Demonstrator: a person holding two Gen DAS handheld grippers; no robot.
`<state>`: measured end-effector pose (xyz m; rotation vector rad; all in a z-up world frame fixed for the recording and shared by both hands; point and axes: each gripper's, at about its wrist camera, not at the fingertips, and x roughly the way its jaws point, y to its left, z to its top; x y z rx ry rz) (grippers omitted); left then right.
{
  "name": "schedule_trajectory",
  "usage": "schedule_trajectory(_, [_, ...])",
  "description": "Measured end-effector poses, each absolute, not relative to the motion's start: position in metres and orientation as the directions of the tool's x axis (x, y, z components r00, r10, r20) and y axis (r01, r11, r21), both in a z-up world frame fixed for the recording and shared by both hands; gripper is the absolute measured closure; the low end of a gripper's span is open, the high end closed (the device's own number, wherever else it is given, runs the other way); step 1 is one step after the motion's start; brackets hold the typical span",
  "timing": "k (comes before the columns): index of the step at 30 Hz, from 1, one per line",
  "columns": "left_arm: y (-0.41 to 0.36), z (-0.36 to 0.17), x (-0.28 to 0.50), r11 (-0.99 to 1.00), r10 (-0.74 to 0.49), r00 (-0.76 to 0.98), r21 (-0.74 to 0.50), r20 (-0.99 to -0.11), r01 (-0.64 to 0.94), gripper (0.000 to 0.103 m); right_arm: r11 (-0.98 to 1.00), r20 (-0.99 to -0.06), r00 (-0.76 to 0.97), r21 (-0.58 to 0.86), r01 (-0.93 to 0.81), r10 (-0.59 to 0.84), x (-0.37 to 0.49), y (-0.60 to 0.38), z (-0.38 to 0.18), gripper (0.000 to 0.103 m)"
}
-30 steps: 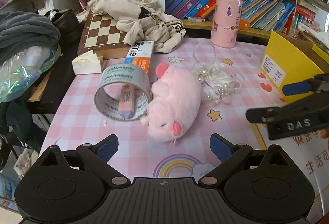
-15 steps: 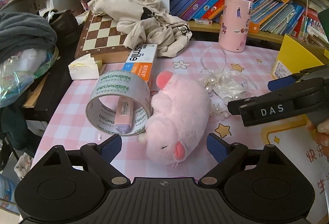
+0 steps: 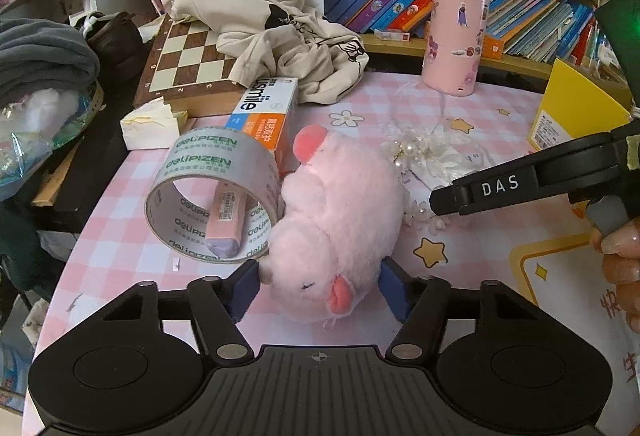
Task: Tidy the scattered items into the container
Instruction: 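Grasp the pink plush pig with the left tool while the right tool grasps the bead bag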
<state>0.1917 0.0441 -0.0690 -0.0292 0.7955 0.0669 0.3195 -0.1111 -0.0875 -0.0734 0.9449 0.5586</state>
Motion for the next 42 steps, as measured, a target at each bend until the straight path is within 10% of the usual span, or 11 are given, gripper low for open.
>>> schedule_trajectory(11, [0.052, -0.063, 0.175, 0.996, 0.024, 0.699, -0.043, -0.715, -0.077, 0.052, 0.833, -0.774, 0.422, 0.233, -0.502, 0.471, 0.3, -0.119, -0.077, 0.091])
schedule_trajectory(42, [0.066, -0.015, 0.104, 0.989, -0.12, 0.782, -0.141, -0.612, 0.041, 0.061, 0.843, -0.695, 0.537, 0.19, -0.503, 0.477, 0.19, -0.149, -0.021, 0.093])
